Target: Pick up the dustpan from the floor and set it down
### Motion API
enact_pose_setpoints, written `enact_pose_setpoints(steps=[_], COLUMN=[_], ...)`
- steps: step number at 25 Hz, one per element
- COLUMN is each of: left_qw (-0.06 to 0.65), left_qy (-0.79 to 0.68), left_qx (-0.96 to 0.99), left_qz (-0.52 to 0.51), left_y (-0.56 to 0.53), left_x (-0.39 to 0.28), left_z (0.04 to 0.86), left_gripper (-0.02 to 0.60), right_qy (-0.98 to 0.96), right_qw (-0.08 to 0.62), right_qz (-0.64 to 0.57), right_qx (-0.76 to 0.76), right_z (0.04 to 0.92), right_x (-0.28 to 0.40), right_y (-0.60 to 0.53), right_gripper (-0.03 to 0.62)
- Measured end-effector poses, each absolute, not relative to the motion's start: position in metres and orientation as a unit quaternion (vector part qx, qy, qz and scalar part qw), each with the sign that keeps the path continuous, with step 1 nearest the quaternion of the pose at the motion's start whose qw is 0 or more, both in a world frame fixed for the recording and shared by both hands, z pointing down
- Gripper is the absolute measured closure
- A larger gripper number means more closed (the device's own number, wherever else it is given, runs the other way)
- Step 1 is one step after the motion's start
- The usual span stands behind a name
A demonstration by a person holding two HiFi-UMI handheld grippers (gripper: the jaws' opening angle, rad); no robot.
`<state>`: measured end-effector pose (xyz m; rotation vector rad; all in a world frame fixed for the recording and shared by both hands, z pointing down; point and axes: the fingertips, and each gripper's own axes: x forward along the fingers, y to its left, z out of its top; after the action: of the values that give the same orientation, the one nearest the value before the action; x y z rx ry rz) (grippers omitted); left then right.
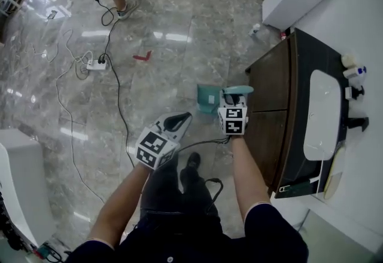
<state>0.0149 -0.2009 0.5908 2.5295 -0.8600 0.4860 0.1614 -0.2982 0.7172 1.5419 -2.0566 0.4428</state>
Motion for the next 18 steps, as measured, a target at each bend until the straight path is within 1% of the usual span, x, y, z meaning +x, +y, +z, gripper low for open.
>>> enact_pose_setpoints(steps=[9, 18], left_qw=[0.236, 0.259], left_qy=[-0.307, -0.303], left_qx=[0.904, 0.901], left_qz=[0.18, 0.174], left_y=[-0.211, -0.221], left_x=[0.008, 0.002], left_z=[0.621, 0.631], left_gripper=[0.568, 0.568], right_qy=[-0.748, -0.748], right_qw=[0.269, 0.269], right_qz=[0.155, 0.167], right_qx=[0.587, 0.583], right_z=[0.743, 0.756], right_x=[0.163, 0.142], right_y=[-0.327, -0.328], right_gripper=[0.497, 0.497])
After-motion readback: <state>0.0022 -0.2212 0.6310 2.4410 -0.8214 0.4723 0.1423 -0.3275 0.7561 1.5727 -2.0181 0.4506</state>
